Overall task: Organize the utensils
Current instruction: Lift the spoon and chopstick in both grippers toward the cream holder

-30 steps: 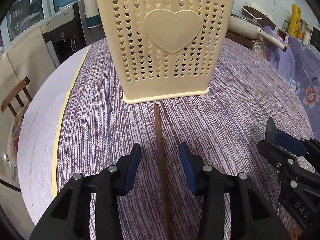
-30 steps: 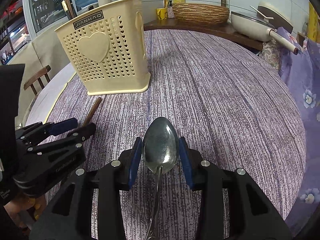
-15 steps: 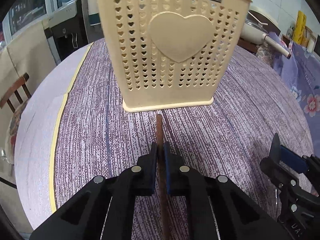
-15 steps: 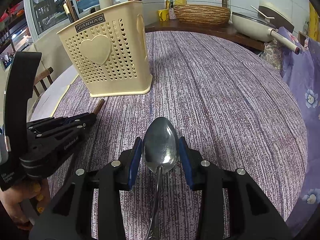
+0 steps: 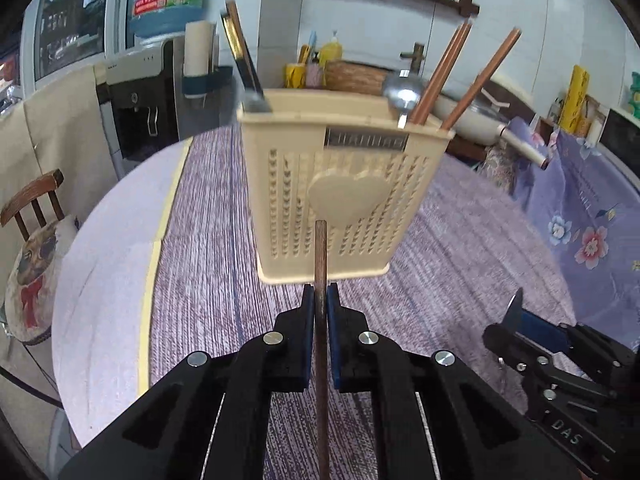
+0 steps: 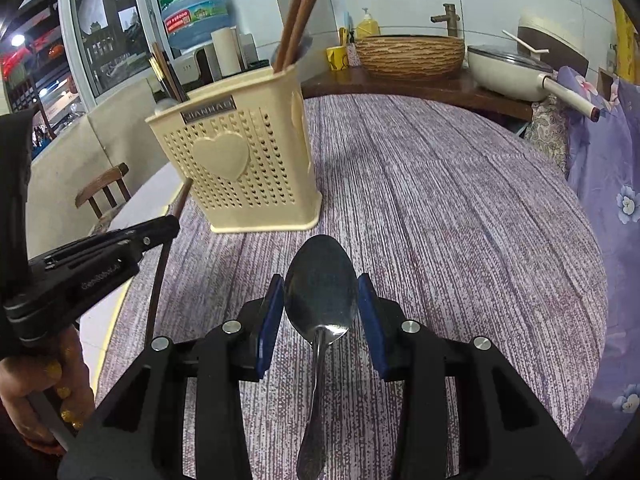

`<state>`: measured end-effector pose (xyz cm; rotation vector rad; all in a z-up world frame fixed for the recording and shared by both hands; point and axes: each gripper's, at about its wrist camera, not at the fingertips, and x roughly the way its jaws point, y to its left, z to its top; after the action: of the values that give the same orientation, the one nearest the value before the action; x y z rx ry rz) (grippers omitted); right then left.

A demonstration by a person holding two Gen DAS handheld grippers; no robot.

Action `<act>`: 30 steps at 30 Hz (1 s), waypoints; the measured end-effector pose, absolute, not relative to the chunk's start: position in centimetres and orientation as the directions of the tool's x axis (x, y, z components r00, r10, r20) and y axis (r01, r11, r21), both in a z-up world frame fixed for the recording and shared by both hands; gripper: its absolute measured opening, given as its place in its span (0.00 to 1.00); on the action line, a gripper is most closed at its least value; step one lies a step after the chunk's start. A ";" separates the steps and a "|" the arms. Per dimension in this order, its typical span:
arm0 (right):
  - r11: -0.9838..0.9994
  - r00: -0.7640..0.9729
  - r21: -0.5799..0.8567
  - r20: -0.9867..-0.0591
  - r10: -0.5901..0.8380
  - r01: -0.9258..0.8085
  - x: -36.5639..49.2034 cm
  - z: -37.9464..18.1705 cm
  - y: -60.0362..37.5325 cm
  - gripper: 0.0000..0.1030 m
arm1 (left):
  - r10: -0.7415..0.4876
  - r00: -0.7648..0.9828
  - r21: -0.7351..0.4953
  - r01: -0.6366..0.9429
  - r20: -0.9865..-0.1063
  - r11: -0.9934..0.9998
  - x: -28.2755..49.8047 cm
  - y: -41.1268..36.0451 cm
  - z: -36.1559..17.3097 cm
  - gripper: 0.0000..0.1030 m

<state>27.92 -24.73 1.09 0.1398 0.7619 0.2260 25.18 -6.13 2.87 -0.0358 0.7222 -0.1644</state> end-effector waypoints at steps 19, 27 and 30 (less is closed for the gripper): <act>0.962 0.760 0.173 -0.590 0.272 -0.210 25.0 6.3 -23.6 0.37 | -0.198 0.850 -0.116 0.161 -0.488 0.980 21.2 -4.3 9.4 0.07; 0.960 0.768 0.157 -0.577 0.279 -0.230 24.4 7.1 -22.9 0.37 | -0.200 0.862 -0.128 0.158 -0.466 0.979 20.6 -3.6 10.1 0.07; 0.955 0.765 0.160 -0.572 0.295 -0.248 24.4 7.3 -22.3 0.37 | -0.206 0.862 -0.130 0.163 -0.463 0.978 20.5 -3.7 10.2 0.07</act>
<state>24.40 -22.30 7.26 0.0764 0.6340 0.2954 20.46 -3.68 10.17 -0.0874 0.4948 -0.1938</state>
